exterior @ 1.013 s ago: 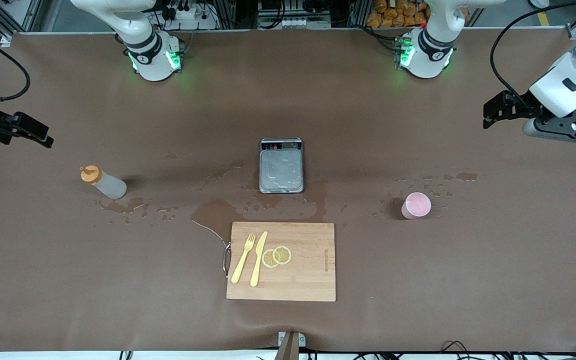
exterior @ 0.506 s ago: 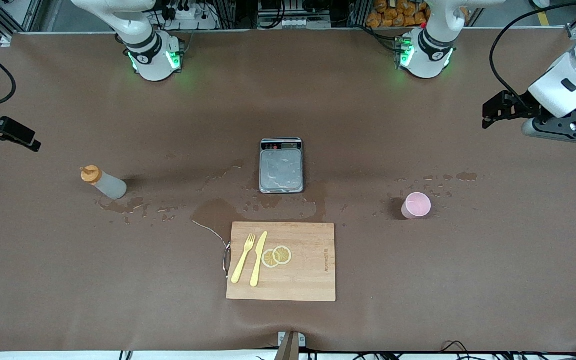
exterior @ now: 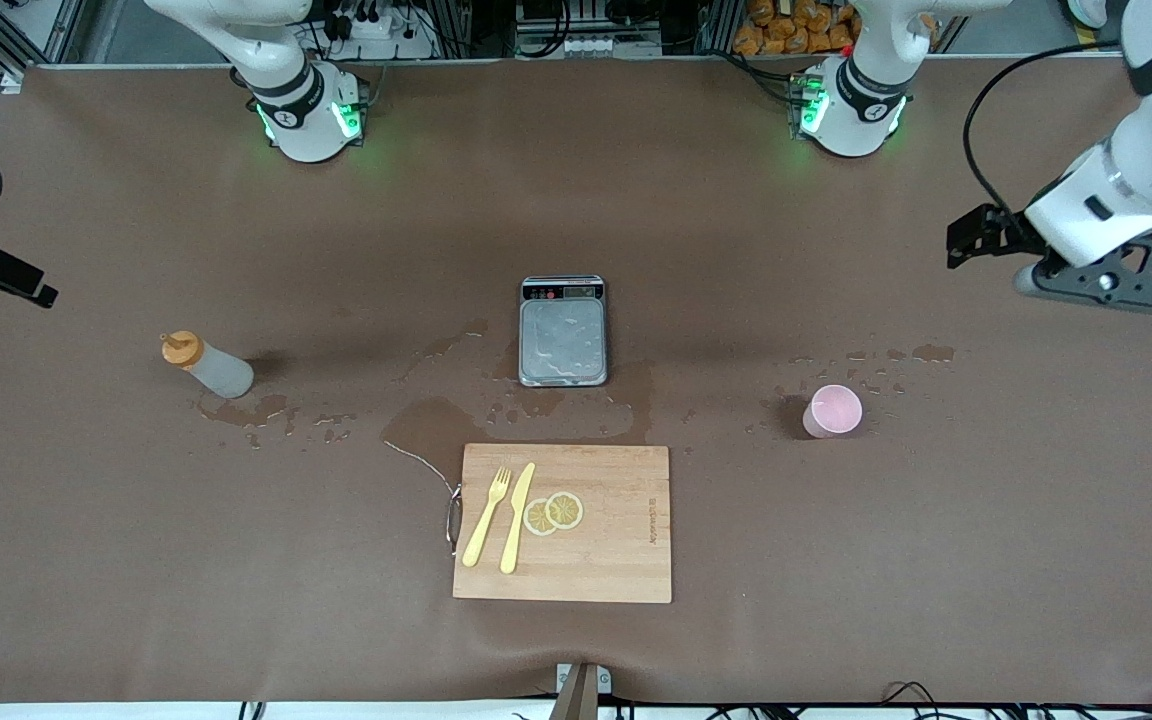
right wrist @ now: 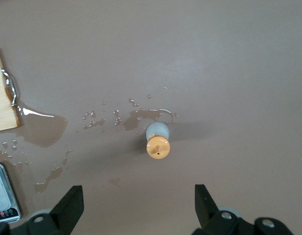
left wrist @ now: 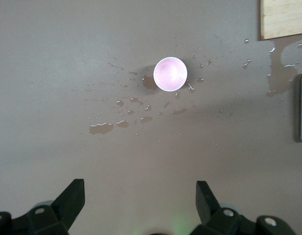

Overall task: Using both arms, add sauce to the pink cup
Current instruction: 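Move the left gripper toward the pink cup, then grasp the pink cup with the left gripper while the right gripper reaches the bottle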

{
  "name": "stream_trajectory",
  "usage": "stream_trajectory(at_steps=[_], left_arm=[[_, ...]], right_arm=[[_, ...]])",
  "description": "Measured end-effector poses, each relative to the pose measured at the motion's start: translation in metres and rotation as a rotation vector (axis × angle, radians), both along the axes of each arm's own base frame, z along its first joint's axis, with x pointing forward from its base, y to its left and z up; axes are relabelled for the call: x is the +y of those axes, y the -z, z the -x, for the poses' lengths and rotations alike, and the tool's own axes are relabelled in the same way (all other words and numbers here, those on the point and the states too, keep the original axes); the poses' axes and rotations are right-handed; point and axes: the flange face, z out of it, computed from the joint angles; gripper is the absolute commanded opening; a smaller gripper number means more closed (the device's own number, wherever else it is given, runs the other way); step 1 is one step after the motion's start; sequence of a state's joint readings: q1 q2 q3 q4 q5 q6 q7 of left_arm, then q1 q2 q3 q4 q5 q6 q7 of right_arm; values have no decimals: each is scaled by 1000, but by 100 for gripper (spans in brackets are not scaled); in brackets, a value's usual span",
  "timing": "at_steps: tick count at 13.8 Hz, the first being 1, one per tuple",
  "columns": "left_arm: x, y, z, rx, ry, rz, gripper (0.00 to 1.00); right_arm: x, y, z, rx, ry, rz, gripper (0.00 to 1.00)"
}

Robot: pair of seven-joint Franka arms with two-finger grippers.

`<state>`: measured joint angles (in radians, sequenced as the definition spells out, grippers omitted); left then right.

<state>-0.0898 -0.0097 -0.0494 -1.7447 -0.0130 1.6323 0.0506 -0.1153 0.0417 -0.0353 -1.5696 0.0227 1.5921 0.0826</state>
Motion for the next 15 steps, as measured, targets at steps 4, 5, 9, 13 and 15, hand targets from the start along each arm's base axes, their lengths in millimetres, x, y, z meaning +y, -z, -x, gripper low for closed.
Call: stream_trajectory(at_steps=[4, 5, 9, 13, 15], left_arm=[[5, 79, -5, 17, -22, 16, 100], [6, 96, -7, 31, -30, 22, 100], [4, 158, -25, 63, -65, 61, 100], [5, 210, -34, 44, -85, 69, 100], [14, 226, -35, 41, -108, 74, 100]], right_arm=[[-44, 17, 1, 29, 74, -5, 100], [-54, 21, 1, 37, 90, -6, 100], [-77, 38, 0, 66, 129, -12, 100], [-98, 58, -1, 102, 185, -19, 100], [-114, 77, 3, 165, 266, -30, 100]])
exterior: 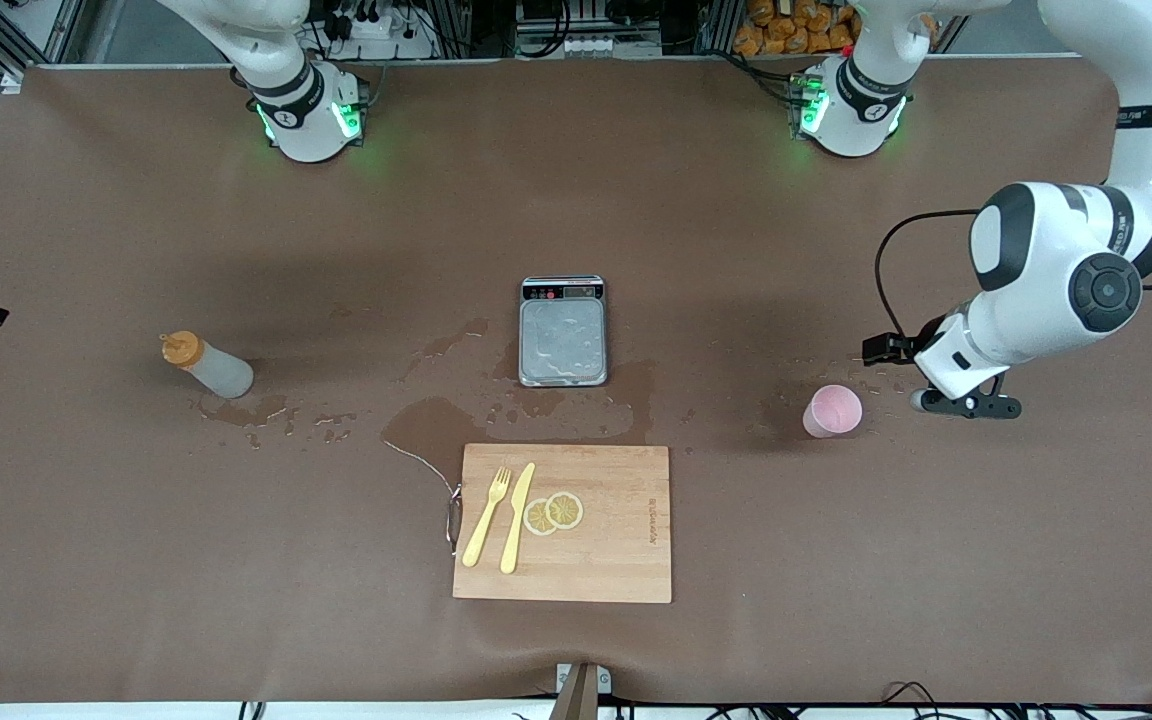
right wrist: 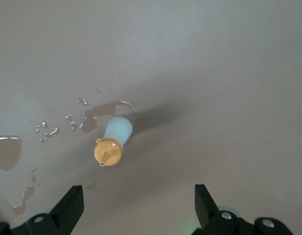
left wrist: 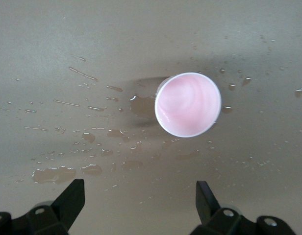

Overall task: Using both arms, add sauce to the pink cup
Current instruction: 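Grasp the pink cup with the left gripper while the right gripper reaches the bottle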

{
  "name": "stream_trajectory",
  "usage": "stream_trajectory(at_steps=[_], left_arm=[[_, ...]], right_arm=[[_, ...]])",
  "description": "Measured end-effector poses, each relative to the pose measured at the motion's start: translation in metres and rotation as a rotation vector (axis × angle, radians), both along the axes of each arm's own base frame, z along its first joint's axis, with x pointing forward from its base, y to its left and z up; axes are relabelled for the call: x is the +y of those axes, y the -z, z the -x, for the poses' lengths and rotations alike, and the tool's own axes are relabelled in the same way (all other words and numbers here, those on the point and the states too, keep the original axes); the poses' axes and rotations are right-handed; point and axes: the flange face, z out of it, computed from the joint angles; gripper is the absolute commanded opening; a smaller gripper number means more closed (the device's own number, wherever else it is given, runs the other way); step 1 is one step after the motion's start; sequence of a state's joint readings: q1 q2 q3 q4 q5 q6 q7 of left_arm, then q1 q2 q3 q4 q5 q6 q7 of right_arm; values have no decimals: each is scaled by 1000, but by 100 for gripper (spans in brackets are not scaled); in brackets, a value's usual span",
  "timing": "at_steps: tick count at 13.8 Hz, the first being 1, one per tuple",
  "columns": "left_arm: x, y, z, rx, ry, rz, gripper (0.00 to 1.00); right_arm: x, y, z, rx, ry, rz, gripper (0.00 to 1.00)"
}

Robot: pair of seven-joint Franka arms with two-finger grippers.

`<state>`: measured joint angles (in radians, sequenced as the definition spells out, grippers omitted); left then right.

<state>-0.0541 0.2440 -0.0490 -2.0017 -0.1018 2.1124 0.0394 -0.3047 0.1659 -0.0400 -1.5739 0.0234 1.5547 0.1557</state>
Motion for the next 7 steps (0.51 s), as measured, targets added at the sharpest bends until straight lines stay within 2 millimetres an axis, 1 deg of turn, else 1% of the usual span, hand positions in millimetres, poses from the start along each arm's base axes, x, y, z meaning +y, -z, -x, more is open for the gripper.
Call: stream_trajectory(at_steps=[1, 3, 7], left_arm=[[4, 6, -2, -5, -21, 13, 100], [9, 17, -7, -21, -68, 49, 100], [9, 44, -12, -28, -132, 82, 100]], right_arm=[[-10, 10, 3, 28, 49, -7, 100], [-27, 21, 7, 57, 141, -13, 100], [-41, 27, 18, 115, 351, -29, 100]])
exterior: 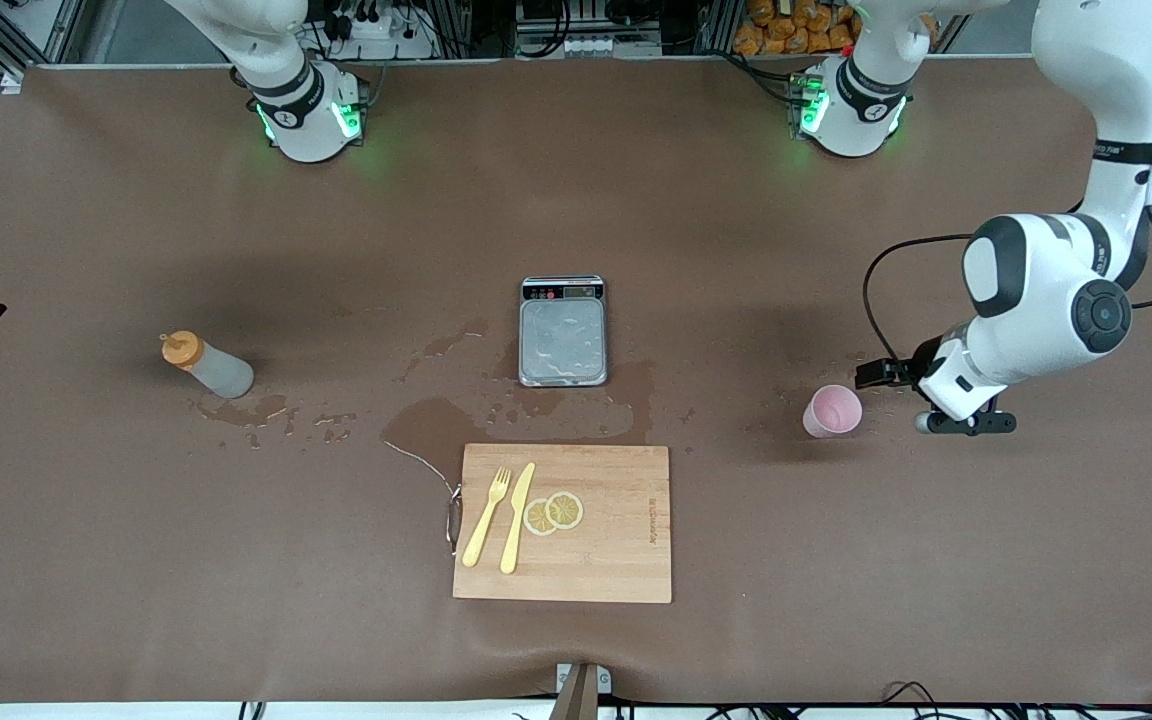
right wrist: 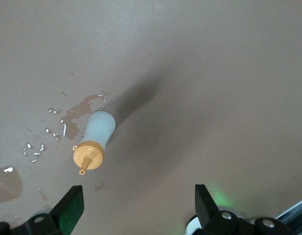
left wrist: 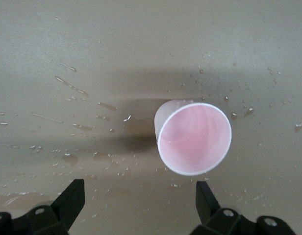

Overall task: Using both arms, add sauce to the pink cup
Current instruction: 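Grasp the pink cup with the left gripper while the right gripper reaches the bottle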

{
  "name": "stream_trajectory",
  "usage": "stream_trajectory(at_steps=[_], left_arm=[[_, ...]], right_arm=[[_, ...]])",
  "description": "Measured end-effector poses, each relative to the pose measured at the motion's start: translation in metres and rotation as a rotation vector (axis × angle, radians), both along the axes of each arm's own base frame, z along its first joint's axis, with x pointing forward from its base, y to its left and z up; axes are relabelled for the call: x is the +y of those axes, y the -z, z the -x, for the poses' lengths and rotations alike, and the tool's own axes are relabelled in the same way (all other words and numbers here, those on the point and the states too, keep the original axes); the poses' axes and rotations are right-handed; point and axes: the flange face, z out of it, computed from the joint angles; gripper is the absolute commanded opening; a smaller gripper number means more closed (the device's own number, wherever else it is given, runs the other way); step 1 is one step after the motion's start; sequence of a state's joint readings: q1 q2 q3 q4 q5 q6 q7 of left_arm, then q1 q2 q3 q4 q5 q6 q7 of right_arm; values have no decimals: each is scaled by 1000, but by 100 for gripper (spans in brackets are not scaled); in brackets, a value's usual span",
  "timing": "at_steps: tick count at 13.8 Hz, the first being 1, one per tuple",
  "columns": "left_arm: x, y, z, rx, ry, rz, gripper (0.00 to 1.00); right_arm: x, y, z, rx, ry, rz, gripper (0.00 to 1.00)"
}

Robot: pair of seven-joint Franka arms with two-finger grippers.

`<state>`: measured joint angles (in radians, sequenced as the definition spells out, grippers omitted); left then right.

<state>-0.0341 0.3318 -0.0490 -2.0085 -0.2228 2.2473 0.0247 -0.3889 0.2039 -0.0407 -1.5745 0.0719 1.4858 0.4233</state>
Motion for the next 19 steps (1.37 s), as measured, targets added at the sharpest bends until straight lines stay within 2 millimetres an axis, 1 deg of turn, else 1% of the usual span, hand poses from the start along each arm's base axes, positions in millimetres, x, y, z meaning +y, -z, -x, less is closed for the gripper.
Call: stream_trajectory(at_steps=[2, 5, 7, 11, 12, 14, 15, 16, 17, 18, 19], left_arm=[[0, 13, -5, -4, -122, 19, 100], [-3, 27, -7, -1, -215, 17, 100], [-4, 33, -7, 8, -231, 15, 100], [-5, 42, -6, 24, -232, 13, 100], [-6, 46, -5, 31, -230, 12, 100], [-12, 59, -2, 52, -219, 9, 100], [-16, 65, -1, 59, -213, 7, 83], [-20, 69, -1, 57, -208, 6, 48], [-23, 71, -1, 50, -205, 5, 21], [-26, 74, -1, 44, -195, -1, 2], [-29, 77, -1, 39, -171, -17, 0]], right_arm=[[-16, 12, 7, 27, 94, -51, 100], [-34, 45, 14, 94, 198, -137, 100], [-48, 72, 15, 130, 258, -179, 100], [-92, 140, 30, 184, 433, -339, 100], [-97, 152, 31, 196, 455, -357, 100], [-100, 172, 29, 210, 508, -407, 100], [-102, 183, 28, 214, 548, -450, 100], [-107, 196, 30, 219, 584, -491, 100], [-113, 211, 33, 228, 611, -522, 100], [-119, 227, 36, 240, 632, -544, 100], [-123, 240, 37, 248, 650, -565, 100]])
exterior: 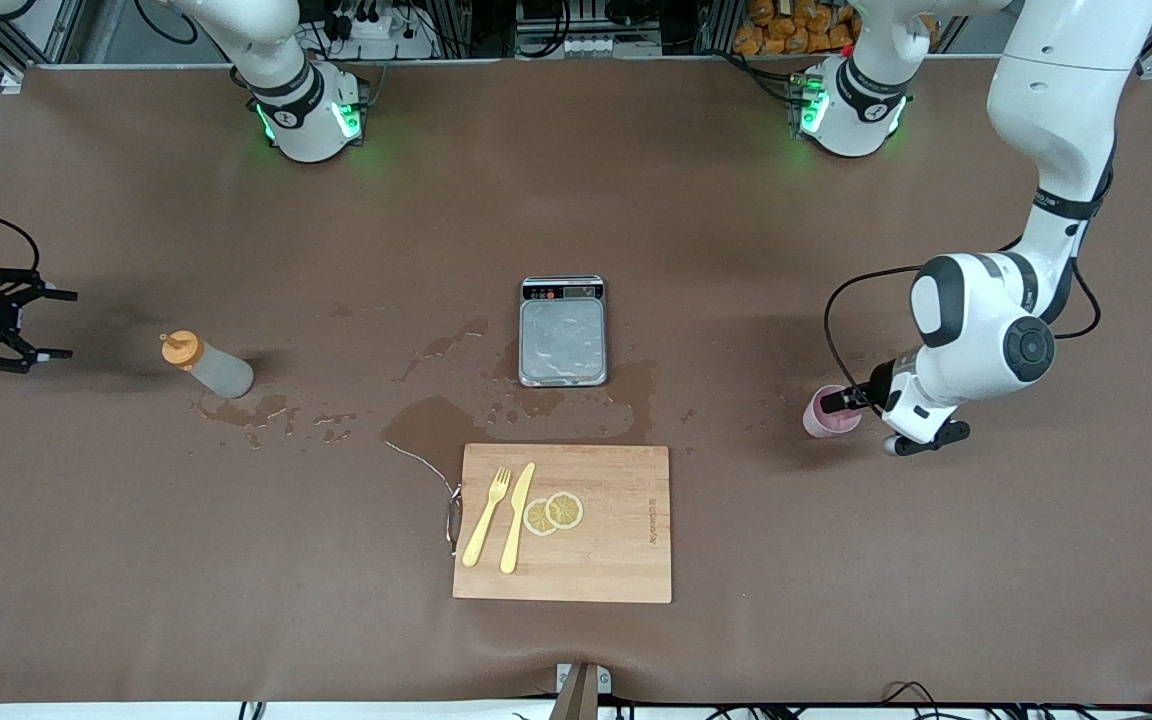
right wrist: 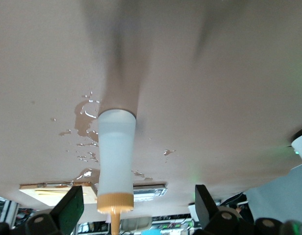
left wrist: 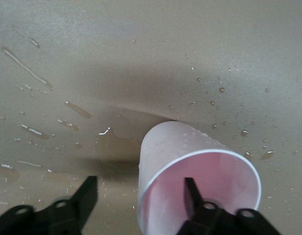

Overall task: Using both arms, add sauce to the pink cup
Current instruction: 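Grasp the pink cup with the left gripper while the right gripper reaches the bottle, then lift the pink cup with the left gripper while the right gripper grasps the bottle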

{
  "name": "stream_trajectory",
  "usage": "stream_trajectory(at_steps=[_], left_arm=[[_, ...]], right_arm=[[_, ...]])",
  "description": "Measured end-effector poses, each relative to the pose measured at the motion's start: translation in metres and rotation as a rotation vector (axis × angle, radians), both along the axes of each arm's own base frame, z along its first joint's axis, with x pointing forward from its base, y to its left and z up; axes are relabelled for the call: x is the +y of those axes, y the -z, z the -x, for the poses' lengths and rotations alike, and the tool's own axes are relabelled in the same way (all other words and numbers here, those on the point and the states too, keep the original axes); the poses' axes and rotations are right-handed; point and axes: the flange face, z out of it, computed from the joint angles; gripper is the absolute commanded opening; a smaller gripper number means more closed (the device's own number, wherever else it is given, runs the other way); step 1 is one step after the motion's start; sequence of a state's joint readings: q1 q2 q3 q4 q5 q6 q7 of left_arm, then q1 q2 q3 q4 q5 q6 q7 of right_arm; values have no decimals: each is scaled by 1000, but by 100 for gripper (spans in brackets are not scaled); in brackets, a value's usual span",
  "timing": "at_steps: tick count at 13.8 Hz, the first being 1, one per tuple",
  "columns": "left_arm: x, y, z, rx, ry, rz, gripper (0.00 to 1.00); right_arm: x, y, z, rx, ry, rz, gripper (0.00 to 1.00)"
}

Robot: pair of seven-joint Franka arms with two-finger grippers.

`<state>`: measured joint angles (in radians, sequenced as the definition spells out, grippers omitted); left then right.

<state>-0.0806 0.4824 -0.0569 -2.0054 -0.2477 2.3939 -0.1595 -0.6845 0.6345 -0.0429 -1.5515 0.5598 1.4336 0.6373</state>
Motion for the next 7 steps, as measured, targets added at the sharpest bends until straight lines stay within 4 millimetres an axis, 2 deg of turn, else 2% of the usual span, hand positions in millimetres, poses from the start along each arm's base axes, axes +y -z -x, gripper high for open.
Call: stream_trajectory(at_steps=[3, 7], left_arm=[[-4, 3, 0, -4, 46, -30, 0], [-6, 0, -2, -16, 66, -42, 0]], right_arm=[[0, 32, -3, 3, 45, -67, 100], [9, 62, -8, 9, 76, -135, 100]])
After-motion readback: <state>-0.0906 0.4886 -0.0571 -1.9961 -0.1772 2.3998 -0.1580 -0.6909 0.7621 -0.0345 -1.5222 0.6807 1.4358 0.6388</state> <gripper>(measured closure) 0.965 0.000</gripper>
